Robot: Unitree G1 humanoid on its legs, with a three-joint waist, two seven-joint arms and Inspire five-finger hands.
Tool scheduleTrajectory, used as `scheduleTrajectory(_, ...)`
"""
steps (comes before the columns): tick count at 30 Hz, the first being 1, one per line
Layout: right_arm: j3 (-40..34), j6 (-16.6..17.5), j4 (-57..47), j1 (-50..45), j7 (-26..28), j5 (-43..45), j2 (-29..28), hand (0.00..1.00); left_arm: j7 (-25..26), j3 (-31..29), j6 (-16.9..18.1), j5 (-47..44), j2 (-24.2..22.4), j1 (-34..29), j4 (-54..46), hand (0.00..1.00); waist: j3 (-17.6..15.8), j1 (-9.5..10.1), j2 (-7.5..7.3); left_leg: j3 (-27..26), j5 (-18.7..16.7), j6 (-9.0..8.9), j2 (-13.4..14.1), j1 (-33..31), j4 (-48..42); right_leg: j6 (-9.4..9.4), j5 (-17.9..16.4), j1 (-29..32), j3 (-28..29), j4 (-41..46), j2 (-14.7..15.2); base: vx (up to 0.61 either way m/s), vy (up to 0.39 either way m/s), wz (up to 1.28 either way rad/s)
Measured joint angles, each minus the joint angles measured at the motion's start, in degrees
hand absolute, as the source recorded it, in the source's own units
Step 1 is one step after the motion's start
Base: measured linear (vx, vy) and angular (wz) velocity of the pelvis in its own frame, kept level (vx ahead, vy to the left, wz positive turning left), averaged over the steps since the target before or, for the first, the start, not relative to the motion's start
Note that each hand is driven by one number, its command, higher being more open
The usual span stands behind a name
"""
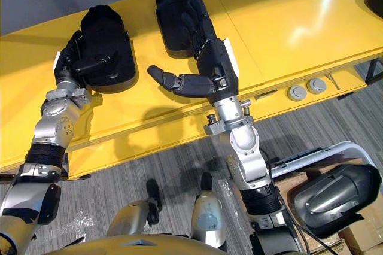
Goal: Walk over and take three plastic housings, then place them on the shelf
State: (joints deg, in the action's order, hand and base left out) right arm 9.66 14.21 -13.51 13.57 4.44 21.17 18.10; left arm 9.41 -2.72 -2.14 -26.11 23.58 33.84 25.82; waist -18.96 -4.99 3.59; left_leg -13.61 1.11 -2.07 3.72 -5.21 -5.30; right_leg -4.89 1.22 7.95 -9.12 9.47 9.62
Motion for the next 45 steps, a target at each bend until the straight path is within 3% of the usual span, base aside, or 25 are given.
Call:
scheduleTrajectory(7,-0.13,0.19,-1.0,-2.14,-1.06,0.01,-0.48,1.0,-0.83,-2.34,-4.72,-0.03,2.69,-3.33,-2.88,1.0,0.22,0.32,0.15,-0.16,0.04,-0.09,0.0,3.79,2.43,-0.32,0.31,-3.99,-0.33,-2.76,-0.35,0.0,0.001,-0.01)
scheduleTrajectory(10,-0.12,0.19,-0.99,-3.58,-1.25,0.04,-1.11,1.0,-1.33,-2.63,-6.92,-0.03,3.38,-3.52,-2.88,1.0,1.93,0.35,0.11,-0.15,0.07,-0.12,-0.04,3.93,2.66,-0.38,0.55,-4.52,-0.5,-3.82,-0.41,0.04,0.009,0.01)
scheduleTrajectory(17,-0.17,0.26,-0.87,-6.23,-2.28,0.06,-1.14,1.0,-0.38,-2.85,-6.18,-0.05,4.53,-3.97,-2.95,1.0,4.84,0.18,0.1,-0.18,0.01,-0.21,-0.12,6.64,4.36,-0.4,0.63,-7.14,-0.61,-5.64,-0.73,0.05,0.002,-0.02)
scheduleTrajectory(19,-0.2,0.36,-0.86,-6.57,-2.27,0.07,-1.14,1.0,0.99,-3.72,-4.78,-0.11,4.72,-3.97,-3.94,1.0,4.99,0.16,0.15,-0.29,-0.05,-0.29,-0.13,7.55,4.58,-0.4,0.63,-7.82,-0.33,-5.76,-0.8,-0.01,0.002,-0.08)
scheduleTrajectory(25,-0.03,2.56,-0.15,-8.5,-2.15,-0.01,-2.73,1.0,12.6,-8.43,9.65,-0.22,4.74,-3.93,-14.53,1.0,7.83,0.03,0.51,-0.15,-0.09,-0.36,-0.23,7.75,4.8,-0.45,0.74,-8.41,-0.51,-6.6,-0.92,-0.01,0.001,0.0)
scheduleTrajectory(29,0.06,3.2,-0.08,-8.52,-2.41,-0.01,-3.27,1.0,16.91,-11.29,14.69,2.06,3.53,-4.54,-24.2,1.0,8.94,0.34,0.79,0.61,0.09,-0.43,-0.19,7.94,5.22,-0.45,0.73,-9.0,-1.66,-6.83,-0.82,0.0,-0.004,0.12)
scheduleTrajectory(32,0.14,3.2,-0.04,-8.65,-3.76,-0.52,-4.72,1.0,19.28,-11.7,18.5,6.76,-0.33,-10.46,-34.45,1.0,10.99,1.04,1.16,1.42,0.36,-0.47,-0.3,8.54,6.05,-0.46,0.73,-10.17,-2.55,-7.67,-0.77,0.02,-0.002,0.13)
scheduleTrajectory(34,0.07,3.19,0.17,-9.02,-5.13,-1.34,-4.95,1.0,20.73,-11.7,22.19,8.89,-5.88,-18.23,-41.77,1.0,11.61,1.7,1.13,1.84,0.49,-0.56,-0.35,9.57,6.76,-0.49,0.72,-11.58,-3.31,-8.54,-0.81,0.01,-0.005,0.09)
scheduleTrajectory(38,-0.45,3.29,0.15,-11.99,-7.3,-4.14,-6.21,1.0,19.87,-11.12,26.41,9.06,-15.93,-33.3,-54.66,1.0,12.45,2.06,0.54,3.22,1.11,-0.72,-0.46,9.63,8.12,-0.5,0.7,-12.47,-5.07,-9.42,-0.89,0.0,-0.005,0.22)
scheduleTrajectory(39,-7.1,3.47,-2.94,-15.24,-6.55,-3.83,-9.32,1.0,7.57,-8.31,29.56,13.05,-19.37,-45.81,-60.24,1.0,14.09,4.81,-2.62,3.98,1.83,-0.8,-0.7,9.74,9.63,-0.74,0.8,-12.95,-6.23,-10.01,-0.75,0.01,-0.004,0.14)
scheduleTrajectory(45,-7.09,3.47,-2.93,-15.26,-6.52,-3.83,-9.32,1.0,7.56,-8.17,29.56,13.05,-19.37,-45.93,-60.03,1.0,13.89,4.78,-3.11,4.31,1.88,-0.73,-0.7,9.52,9.25,-0.74,0.81,-13.0,-6.42,-10.01,-0.74,0.0,0.0,0.01)
